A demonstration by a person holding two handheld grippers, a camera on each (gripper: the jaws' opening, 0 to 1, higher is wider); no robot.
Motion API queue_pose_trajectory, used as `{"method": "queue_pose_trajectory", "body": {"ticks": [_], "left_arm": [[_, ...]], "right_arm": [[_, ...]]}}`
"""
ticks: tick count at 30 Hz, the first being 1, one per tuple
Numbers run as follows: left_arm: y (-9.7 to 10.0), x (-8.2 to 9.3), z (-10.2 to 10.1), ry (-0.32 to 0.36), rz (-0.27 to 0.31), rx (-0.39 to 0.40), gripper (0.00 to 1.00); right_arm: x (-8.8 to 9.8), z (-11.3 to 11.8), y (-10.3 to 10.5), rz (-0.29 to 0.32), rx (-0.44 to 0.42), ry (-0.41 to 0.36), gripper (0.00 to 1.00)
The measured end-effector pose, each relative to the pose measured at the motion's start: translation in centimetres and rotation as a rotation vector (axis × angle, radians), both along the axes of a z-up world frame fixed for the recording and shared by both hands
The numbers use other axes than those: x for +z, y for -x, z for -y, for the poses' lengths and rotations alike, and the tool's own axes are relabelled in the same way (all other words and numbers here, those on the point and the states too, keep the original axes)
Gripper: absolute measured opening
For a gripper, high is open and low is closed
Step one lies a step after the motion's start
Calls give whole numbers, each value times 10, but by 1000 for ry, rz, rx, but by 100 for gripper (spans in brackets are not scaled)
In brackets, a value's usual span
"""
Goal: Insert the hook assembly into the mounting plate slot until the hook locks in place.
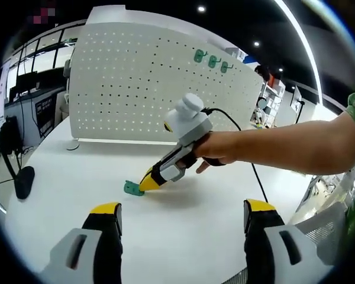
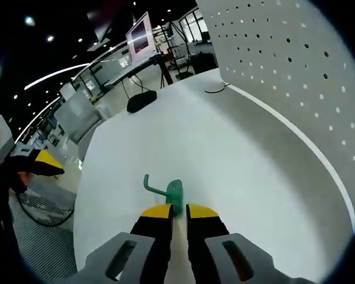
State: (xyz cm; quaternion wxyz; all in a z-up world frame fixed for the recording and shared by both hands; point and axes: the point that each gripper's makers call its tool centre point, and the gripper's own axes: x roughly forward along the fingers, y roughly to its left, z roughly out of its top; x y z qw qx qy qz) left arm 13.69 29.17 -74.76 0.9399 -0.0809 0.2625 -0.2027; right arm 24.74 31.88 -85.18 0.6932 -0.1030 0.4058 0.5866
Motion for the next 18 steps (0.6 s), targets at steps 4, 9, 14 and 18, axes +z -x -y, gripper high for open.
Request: {"method": "queue_pose_trajectory", "body": {"ticks": [4,9,14,18], "left_arm": [[0,0,-1,-1,-1,0,86],[0,0,0,1,-1,-1,86],[0,-1,0,-1,-2,-4,86],[0,0,0,0,-1,-3,86]], "right_arm": [[-1,0,1,7,6,0,5],[4,-3,3,0,7,-21,2],[9,-5,2,10,7,-37,0],[9,-5,2,9,0,-40,0]]}}
